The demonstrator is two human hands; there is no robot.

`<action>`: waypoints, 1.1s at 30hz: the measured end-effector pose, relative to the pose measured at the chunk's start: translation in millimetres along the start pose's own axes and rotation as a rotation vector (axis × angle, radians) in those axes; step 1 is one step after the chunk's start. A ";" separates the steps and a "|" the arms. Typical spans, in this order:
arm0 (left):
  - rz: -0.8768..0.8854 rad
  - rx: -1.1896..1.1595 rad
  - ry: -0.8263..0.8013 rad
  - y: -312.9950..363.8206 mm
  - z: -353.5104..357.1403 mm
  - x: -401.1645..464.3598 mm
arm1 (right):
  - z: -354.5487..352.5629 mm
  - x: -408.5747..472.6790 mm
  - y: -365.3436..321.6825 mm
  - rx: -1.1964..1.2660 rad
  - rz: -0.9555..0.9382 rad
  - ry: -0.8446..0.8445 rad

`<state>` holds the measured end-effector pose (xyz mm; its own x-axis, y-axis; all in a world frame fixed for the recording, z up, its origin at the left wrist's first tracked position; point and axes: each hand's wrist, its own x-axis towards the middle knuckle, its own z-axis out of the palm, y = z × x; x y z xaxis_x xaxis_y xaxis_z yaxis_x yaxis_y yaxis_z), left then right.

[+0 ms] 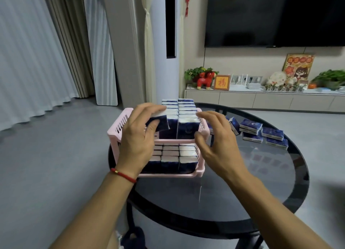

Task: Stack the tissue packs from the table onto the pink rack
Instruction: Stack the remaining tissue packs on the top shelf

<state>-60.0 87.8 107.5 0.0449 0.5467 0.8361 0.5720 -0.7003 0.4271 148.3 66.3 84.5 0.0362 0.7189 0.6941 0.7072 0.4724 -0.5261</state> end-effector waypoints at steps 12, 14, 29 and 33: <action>-0.259 -0.054 -0.163 -12.2 26.5 -3.3 | 13.0 15.8 11.5 -0.131 -0.037 -0.058; -0.273 -0.081 -0.209 -11.0 26.3 -4.3 | 13.7 15.7 8.8 -0.131 -0.069 -0.047; -0.265 0.008 -0.184 -4.1 30.7 -20.3 | 2.8 9.6 15.6 -0.023 0.009 -0.107; -0.265 -0.047 -0.165 -0.7 31.0 -23.3 | -12.6 8.4 34.1 -0.022 0.126 0.003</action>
<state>-36.0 89.8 77.0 0.0338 0.7775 0.6280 0.5430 -0.5418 0.6416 181.6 82.0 78.6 0.1277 0.7704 0.6246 0.7123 0.3671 -0.5983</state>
